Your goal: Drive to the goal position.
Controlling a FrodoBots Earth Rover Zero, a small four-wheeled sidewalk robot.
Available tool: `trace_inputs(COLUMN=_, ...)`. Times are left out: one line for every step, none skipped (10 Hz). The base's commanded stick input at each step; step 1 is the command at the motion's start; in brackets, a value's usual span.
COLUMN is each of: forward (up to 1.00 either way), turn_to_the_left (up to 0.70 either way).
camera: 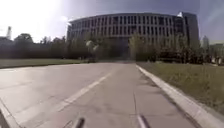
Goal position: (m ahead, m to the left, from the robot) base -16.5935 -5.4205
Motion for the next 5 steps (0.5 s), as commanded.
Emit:
trace_inputs(forward=0.70, turn_to_the_left=0.27)
trace_inputs(forward=0.70, turn_to_the_left=0.27)
trace_inputs(forward=0.70, turn_to_the_left=0.27)
trace_inputs(forward=0.70, turn_to_the_left=0.27)
trace_inputs(forward=0.70, turn_to_the_left=0.27)
